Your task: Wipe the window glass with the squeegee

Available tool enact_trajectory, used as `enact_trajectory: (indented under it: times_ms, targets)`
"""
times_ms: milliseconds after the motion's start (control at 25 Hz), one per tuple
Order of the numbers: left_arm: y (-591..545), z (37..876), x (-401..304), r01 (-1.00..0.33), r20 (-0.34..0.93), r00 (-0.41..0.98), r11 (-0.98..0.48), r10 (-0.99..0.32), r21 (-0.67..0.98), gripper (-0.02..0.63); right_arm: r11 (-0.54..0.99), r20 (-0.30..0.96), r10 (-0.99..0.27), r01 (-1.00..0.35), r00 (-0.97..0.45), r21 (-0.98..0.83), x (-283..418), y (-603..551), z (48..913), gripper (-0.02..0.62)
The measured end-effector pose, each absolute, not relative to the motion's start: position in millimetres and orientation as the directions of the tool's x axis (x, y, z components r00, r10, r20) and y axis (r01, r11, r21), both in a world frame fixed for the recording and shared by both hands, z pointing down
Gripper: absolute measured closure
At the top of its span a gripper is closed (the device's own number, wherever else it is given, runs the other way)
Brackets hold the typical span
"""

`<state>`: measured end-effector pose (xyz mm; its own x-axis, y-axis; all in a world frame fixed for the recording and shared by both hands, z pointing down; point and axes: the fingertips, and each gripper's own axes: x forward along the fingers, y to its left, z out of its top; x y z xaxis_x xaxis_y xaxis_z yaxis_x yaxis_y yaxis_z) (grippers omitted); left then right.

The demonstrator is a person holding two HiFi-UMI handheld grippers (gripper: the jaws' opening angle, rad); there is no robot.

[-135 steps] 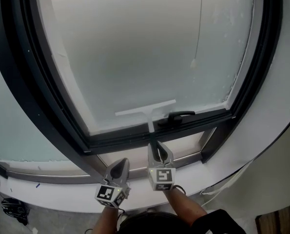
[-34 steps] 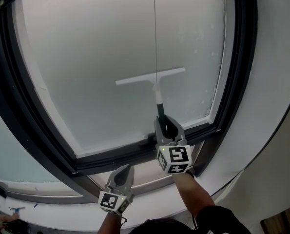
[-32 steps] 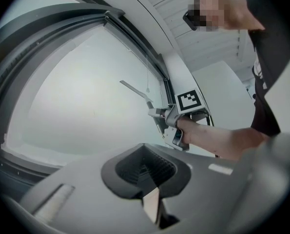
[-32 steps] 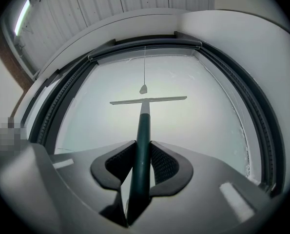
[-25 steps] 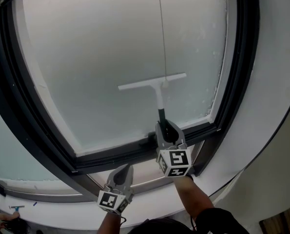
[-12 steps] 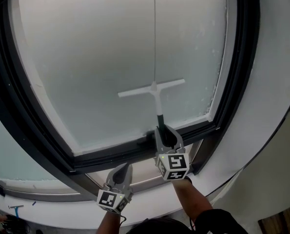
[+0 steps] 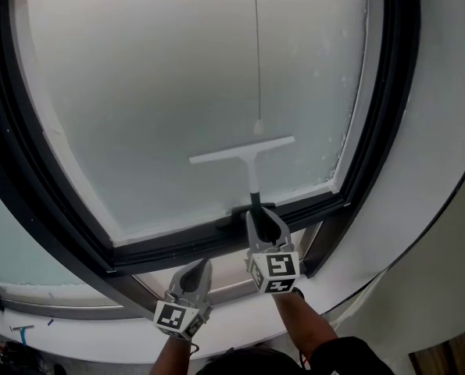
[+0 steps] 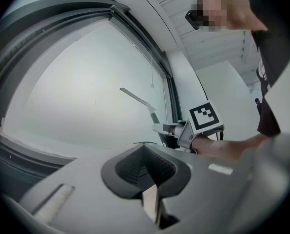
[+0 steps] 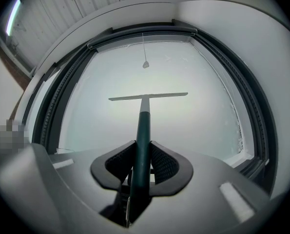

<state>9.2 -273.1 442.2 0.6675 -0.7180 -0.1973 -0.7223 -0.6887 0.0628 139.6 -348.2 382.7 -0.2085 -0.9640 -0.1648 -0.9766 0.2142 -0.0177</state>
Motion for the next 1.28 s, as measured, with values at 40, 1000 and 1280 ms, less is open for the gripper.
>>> enact_trajectory:
  times_ms: [40,1000,1280]
  targets:
    - [-273,442,10,-0.721,-0.198,0.668,-0.690,-0.717,0.068,0.606,0.215,-0.158,-0.965,-0.976,-0.209,-0.020,139,-348,386,0.500]
    - [-285,461,11,-0.721,-0.166,0.667,-0.685,-0.727,0.105,0.606,0.204,-0.074,-0.977,-0.978,-0.201,-0.033,139,-348,439,0.499]
    - [-285,465,10,-0.719,-0.150,0.671,-0.687,-0.726,0.107,0.606,0.201,-0.036,-0.979,-0.979,-0.199,-0.040,138,-340,449,0.500]
